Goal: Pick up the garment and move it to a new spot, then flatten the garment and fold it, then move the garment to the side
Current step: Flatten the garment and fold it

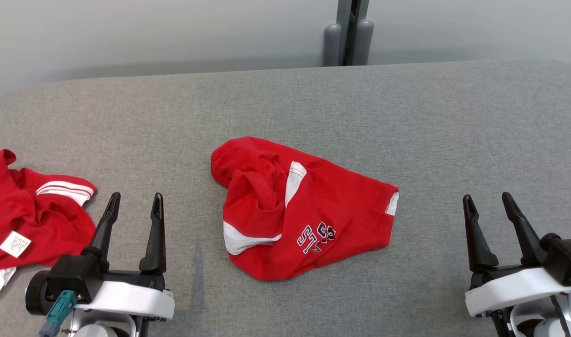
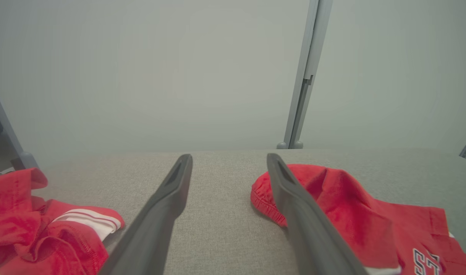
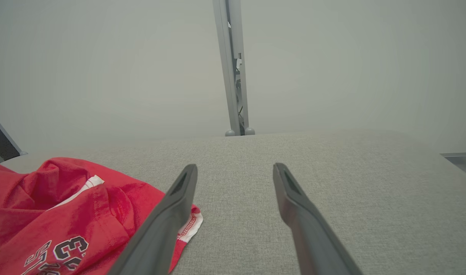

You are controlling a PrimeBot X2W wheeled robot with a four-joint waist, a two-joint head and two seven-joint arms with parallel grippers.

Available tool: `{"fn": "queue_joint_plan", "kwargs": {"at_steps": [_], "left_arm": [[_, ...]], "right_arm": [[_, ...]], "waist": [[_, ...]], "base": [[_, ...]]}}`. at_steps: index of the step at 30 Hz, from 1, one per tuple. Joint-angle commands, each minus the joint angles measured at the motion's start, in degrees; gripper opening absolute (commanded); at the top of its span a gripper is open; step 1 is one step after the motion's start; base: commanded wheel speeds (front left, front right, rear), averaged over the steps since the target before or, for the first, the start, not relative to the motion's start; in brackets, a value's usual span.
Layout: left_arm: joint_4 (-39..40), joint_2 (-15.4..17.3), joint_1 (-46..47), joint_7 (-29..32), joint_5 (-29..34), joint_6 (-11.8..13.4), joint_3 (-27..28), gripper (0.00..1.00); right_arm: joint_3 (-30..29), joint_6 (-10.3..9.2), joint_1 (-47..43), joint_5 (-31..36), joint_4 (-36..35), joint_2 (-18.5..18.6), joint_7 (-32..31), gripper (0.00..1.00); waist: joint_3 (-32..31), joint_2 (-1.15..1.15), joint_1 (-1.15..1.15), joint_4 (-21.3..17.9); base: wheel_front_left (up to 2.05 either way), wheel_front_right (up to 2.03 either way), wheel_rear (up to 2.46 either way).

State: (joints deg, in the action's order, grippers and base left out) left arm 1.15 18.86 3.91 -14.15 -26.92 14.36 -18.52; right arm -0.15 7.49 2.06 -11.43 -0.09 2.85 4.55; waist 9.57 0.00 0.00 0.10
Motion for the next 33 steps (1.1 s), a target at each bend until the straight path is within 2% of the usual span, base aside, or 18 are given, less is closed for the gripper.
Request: {"fn": "queue_joint_plan", "kwargs": {"at_steps": [1,8,19,23,32,33], "left_arm": [[0.14,0.07,0.64,0.02,-0.18,0.09,-0.01,1.0],[0.12,-0.77,2.25,0.2,-0.43,-0.51,-0.66,1.0],[-2.79,-4.72,6.38,-0.48,-1.06,-3.0,-3.03,1.0],[-4.3,-6.32,8.0,-0.71,-0.74,-4.29,-3.65,1.0],[-6.61,-8.96,10.1,-1.03,0.45,-6.37,-2.76,1.0],[-6.69,-9.23,10.08,-0.99,0.62,-6.59,-2.52,1.0]], "right_arm": [[-0.21,0.01,0.18,0.15,-0.27,0.33,-0.39,1.0],[3.99,0.01,3.28,-3.6,1.54,4.35,-4.65,1.0],[22.79,0.01,17.49,-17.36,4.8,20.22,-16.09,1.0],[28.93,0.01,23.02,-21.0,5.93,24.23,-17.61,1.0],[39.41,0.01,31.72,-27.26,9.58,28.93,-17.36,1.0],[39.99,0.01,32.35,-27.96,9.7,29.2,-16.68,0.51]], "waist": [[0.28,0.0,0.0,0.39],[2.12,0.0,0.0,3.38],[8.03,0.0,0.0,12.45],[9.65,0.0,0.0,15.04],[11.82,0.0,0.0,17.49],[11.98,0.0,0.0,17.51]], "base": [[0.0,0.0,0.0],[0.0,0.0,0.0],[0.0,0.0,0.0],[0.0,0.0,0.0],[0.0,0.0,0.0],[0.0,0.0,0.0]]}}
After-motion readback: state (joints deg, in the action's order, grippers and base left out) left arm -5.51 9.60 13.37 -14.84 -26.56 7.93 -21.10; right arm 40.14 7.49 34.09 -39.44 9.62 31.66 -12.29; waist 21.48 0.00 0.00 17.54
